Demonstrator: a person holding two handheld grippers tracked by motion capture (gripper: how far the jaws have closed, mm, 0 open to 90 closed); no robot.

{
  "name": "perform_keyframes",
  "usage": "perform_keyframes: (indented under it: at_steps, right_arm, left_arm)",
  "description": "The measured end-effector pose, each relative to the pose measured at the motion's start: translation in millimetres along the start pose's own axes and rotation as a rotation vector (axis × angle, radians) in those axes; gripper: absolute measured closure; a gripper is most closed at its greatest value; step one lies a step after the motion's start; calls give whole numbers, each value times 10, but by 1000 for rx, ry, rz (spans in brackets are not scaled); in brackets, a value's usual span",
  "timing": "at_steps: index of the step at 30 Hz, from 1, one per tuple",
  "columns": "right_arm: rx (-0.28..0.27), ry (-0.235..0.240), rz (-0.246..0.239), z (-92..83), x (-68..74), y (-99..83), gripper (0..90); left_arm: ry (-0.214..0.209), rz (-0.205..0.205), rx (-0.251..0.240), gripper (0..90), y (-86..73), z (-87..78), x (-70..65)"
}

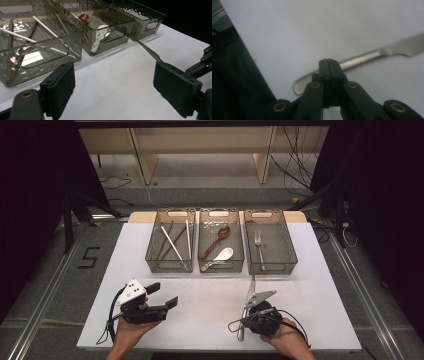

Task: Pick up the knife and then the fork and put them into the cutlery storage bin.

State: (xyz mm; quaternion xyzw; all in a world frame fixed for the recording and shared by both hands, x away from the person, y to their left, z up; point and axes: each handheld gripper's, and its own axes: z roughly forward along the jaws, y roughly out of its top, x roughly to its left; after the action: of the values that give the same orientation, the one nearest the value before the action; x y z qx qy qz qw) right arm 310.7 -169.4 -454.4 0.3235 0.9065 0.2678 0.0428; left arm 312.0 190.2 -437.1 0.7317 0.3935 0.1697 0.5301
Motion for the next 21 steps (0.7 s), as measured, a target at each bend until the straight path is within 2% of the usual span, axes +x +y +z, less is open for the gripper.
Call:
perform_keyframes:
  at_steps: [4,9,14,21]
  right_arm:
    - [-3,39,-23,82,126,61,900]
    - [44,35,-51,230,187,59,900]
    - [73,30,-47,196,175,34,900]
    - [101,23,-20,86,117,-108,900]
  left_arm:
    - [2,-2,-1,173,-7,-6,13]
    - [1,-3,-1,174,-5,-15,10]
    - [2,-5,0,174,-7,-13,12]
    - [3,-4,1,173,-6,-11,11]
